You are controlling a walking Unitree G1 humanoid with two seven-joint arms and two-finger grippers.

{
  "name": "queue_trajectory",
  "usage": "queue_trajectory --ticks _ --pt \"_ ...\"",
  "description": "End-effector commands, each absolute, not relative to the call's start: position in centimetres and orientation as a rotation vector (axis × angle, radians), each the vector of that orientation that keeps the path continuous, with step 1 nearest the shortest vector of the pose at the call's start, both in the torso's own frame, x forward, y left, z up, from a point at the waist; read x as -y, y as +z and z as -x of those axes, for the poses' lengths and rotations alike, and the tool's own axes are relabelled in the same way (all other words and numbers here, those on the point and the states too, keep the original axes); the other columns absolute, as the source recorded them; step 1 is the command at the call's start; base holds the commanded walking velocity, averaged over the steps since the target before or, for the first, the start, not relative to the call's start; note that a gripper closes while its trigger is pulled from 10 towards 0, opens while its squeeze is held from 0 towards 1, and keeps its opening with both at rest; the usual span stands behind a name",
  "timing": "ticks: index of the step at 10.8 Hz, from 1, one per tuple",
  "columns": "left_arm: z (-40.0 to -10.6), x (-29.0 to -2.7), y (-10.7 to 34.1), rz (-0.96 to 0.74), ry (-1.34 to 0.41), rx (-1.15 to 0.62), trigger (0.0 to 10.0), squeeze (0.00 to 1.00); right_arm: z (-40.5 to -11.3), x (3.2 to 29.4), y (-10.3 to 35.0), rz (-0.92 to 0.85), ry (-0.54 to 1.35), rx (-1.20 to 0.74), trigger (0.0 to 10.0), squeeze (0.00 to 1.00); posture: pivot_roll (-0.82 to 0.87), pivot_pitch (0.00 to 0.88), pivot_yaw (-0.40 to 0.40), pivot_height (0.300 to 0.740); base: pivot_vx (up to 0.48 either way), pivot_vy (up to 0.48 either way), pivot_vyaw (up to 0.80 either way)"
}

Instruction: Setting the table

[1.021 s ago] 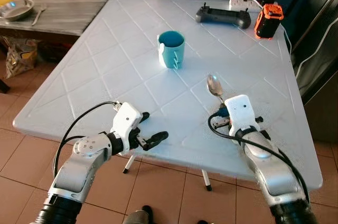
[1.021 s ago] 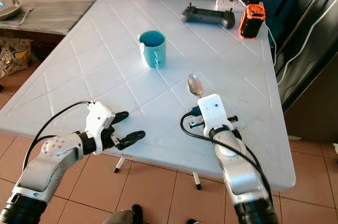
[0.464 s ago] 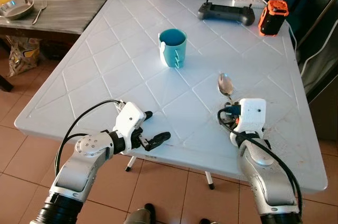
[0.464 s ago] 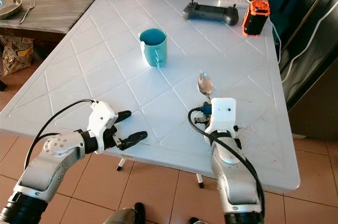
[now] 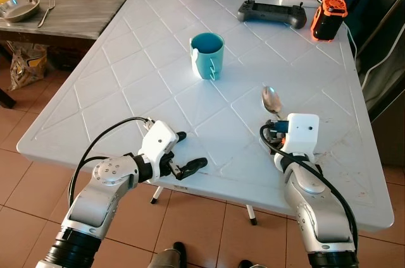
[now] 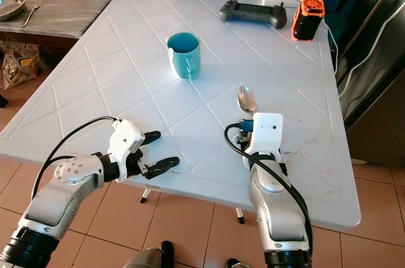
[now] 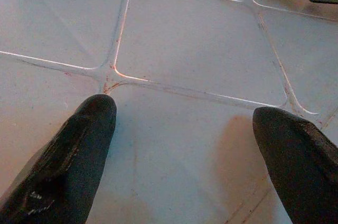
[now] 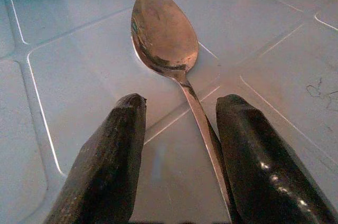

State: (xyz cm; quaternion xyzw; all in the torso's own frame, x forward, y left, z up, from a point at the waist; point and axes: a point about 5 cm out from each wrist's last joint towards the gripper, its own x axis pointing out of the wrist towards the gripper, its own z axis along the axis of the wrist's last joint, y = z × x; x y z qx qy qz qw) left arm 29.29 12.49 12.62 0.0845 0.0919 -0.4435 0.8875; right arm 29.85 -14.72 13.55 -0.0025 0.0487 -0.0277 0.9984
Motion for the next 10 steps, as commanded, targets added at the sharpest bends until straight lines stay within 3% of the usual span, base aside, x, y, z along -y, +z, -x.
queue_trajectory --ticks 1,7,10 --pt "-28.9 -12.2 12.1 -0.182 -0.948 -0.223 10.0 0.0 -29.5 14.6 13.8 0.014 -0.053 -0.096 10.0 1.0 0.13 0.193 0.068 0.74 0.0 0.0 0.0" --pt "-28.7 -11.9 11.8 -0.15 -0.947 -0.245 10.0 0.0 -28.5 14.9 15.0 0.005 0.007 -0.096 10.0 1.0 0.12 0.19 0.066 0.74 0.0 0.0 0.0" --pt "-27.8 -11.5 12.5 -0.087 -1.051 -0.214 10.0 0.0 -28.3 15.4 14.2 0.014 0.077 -0.144 10.0 1.0 0.12 0.196 0.061 0.74 0.0 0.0 0.0"
